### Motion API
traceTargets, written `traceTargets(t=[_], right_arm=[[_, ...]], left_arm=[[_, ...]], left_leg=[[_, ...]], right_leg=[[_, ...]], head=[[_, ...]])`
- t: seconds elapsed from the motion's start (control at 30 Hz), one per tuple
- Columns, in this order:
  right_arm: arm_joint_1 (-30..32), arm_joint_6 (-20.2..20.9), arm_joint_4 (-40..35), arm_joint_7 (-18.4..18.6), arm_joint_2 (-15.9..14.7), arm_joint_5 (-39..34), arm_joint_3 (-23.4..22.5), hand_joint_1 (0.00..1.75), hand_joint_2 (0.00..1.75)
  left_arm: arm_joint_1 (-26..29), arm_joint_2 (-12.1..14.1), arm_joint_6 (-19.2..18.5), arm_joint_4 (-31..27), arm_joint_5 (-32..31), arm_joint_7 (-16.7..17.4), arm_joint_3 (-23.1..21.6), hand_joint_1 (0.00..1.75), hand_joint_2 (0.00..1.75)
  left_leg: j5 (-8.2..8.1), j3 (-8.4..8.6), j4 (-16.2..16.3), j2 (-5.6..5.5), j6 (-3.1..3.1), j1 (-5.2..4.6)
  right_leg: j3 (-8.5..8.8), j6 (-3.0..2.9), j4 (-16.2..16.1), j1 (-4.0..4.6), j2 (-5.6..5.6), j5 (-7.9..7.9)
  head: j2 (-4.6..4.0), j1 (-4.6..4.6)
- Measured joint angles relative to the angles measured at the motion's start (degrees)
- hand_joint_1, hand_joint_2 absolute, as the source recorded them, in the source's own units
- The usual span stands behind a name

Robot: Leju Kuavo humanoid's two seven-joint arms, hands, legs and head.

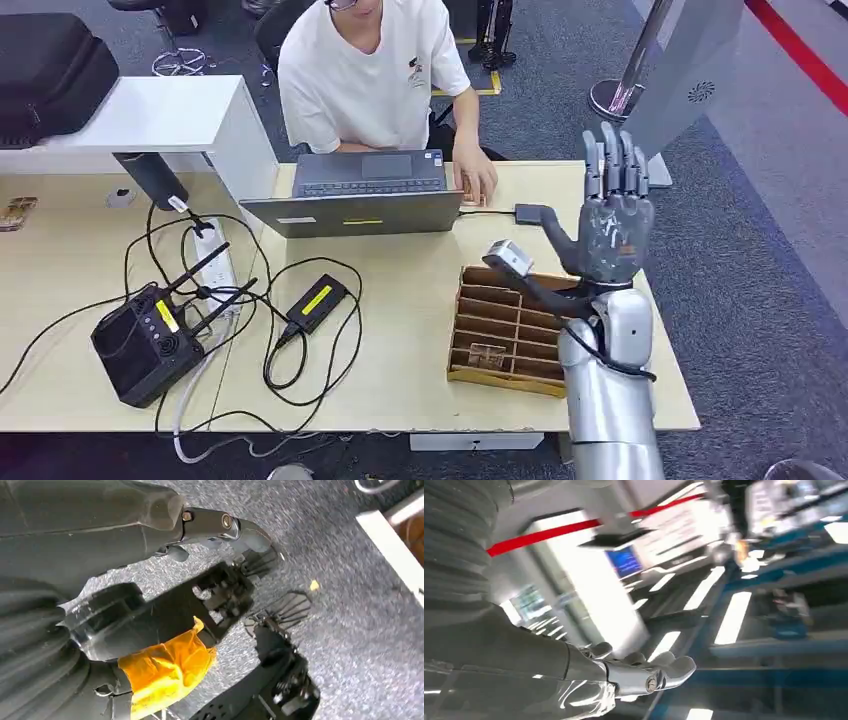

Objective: Pass the card to the sensor for recognition and then transmit it.

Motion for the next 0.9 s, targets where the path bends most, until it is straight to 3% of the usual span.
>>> traceTargets(t=[0.2, 0.33, 0.5, 0.63, 0.9], right_arm=[[-0.68, 0.0, 1.81, 2.71, -4.21, 1.28, -0.57, 0.0, 1.75], [-2.76, 0.0, 6.04, 14.75, -9.99, 4.22, 0.07, 0.0, 1.75], [-7.53, 0.0, 15.81, 22.72, -19.28, 6.05, 0.02, 0.0, 1.75], [-10.03, -0.04, 21.98, 25.34, -24.25, 6.1, 0.02, 0.0, 1.75], [-12.74, -0.07, 29.94, 29.17, -29.02, 6.12, 3.02, 0.0, 1.75]], left_arm=[[-0.16, 0.72, -0.2, 0.11, 0.04, 0.09, 1.59, 0.0, 1.75], [-0.18, 1.03, -0.94, 0.15, -0.04, 0.26, 2.71, 0.0, 1.75], [-0.2, 2.18, -2.36, 0.15, -0.94, 0.26, 4.06, 0.0, 1.75], [-0.19, 2.81, -2.8, 0.17, -2.01, 0.26, 4.24, 0.0, 1.75], [-0.19, 3.67, -3.41, 0.17, -5.05, 0.66, 4.24, 0.0, 1.75]], left_leg=[[0.0, 0.02, 0.0, 0.02, 0.0, -0.01], [0.0, 0.0, 0.0, -0.1, 0.0, 0.0], [0.0, -0.01, 0.01, -0.1, 0.01, -0.05], [0.0, -0.01, 0.01, -0.14, 0.01, -0.05], [-0.01, 0.01, -0.01, -0.12, 0.01, -0.02]], right_leg=[[-0.02, -0.01, -0.01, 0.0, 0.03, 0.01], [0.01, -0.02, -0.01, 0.01, -0.09, 0.01], [0.05, 0.02, -0.02, -0.04, -0.09, 0.04], [0.06, 0.02, -0.02, -0.04, -0.11, 0.04], [0.05, 0.0, -0.01, 0.0, -0.09, 0.02]], head=[[0.0, 0.0], [0.0, 0.0], [0.0, -0.02], [0.0, 0.0], [0.0, -0.02]])
